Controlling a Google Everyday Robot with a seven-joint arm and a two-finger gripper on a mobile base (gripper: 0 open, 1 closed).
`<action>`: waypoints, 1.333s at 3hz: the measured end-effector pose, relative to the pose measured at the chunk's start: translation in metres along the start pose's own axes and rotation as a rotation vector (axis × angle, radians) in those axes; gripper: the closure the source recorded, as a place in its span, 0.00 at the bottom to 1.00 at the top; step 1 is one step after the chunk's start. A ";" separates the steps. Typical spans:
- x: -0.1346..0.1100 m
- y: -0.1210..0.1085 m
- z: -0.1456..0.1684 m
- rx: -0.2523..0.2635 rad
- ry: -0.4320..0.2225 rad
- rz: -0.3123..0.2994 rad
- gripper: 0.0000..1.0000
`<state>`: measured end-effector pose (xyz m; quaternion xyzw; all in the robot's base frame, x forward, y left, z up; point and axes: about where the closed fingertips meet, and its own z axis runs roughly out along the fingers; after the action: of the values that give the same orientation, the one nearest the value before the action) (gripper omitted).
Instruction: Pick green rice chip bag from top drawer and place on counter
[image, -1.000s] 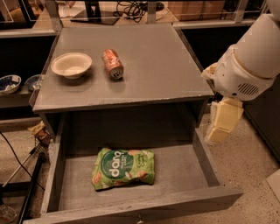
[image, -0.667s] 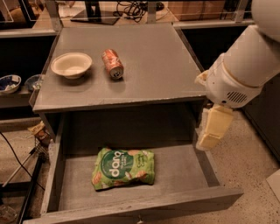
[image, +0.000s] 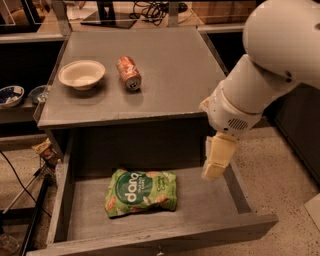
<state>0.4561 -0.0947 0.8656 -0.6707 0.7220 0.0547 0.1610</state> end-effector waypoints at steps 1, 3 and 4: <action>-0.001 0.000 0.003 -0.005 -0.001 -0.002 0.00; -0.034 -0.001 0.062 -0.031 0.035 -0.034 0.00; -0.035 0.000 0.063 -0.032 0.036 -0.035 0.00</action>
Offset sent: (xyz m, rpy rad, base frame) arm 0.0108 0.0330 -0.0322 0.0050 -0.0047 -0.0237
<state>0.4682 -0.0427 0.8168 -0.6864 0.7121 0.0515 0.1381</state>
